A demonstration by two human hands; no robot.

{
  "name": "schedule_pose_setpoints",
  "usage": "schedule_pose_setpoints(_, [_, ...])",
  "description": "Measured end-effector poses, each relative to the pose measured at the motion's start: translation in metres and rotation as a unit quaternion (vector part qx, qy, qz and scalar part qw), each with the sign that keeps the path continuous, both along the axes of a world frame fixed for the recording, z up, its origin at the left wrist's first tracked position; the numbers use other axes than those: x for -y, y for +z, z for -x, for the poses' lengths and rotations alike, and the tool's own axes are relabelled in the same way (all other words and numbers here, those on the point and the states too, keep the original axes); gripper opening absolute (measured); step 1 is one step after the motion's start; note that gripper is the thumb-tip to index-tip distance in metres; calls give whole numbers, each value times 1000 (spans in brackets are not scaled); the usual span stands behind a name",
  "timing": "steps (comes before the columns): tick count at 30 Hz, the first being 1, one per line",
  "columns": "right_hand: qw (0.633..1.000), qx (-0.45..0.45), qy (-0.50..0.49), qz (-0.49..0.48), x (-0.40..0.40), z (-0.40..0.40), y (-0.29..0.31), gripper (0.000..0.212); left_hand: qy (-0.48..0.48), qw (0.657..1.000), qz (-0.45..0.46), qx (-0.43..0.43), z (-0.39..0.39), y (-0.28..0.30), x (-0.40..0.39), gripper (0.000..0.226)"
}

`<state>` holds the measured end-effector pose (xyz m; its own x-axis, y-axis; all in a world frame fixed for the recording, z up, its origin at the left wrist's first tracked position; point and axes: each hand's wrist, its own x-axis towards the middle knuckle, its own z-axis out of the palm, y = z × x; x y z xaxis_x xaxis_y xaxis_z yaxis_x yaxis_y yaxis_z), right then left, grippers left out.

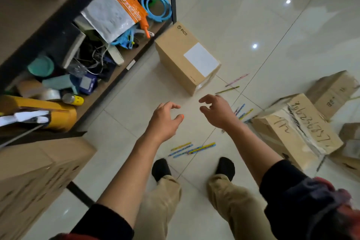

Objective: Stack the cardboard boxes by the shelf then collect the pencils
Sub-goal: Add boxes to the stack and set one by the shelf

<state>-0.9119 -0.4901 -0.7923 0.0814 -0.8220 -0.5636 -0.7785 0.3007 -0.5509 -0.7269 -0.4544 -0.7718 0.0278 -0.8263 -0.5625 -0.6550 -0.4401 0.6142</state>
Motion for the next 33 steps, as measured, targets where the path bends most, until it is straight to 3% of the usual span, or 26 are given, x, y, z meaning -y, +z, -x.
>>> schedule_pose_setpoints(6, [992,-58,46,103,49,20,-135,34,-25,997,39,53,10,-151,27,32])
schedule_pose_setpoints(9, [971,-111,50,205,74,22,-193,36,-58,990,68,105,14,-212,53,50])
schedule_pose_setpoints(11, [950,-117,42,287,95,21,-222,33,-87,981,107,135,14,-232,88,60])
schedule_pose_setpoints(14, [884,-138,93,437,129,15,-252,32,-48,959,218,173,6,-242,141,55])
schedule_pose_setpoints(16, [856,-157,110,481,150,15,-257,36,-54,943,272,182,0,-244,163,53])
schedule_pose_setpoints(19, [891,-168,71,416,161,18,-255,49,-30,956,252,150,-1,-244,176,50])
schedule_pose_setpoints(21, [925,-161,14,345,157,21,-254,69,6,966,231,118,4,-244,171,48])
schedule_pose_setpoints(26, [960,-156,-23,233,162,38,-250,119,-76,964,186,175,12,-258,157,62])
schedule_pose_setpoints(33, [962,-117,-16,246,156,35,-245,120,-20,975,181,124,9,-245,157,68])
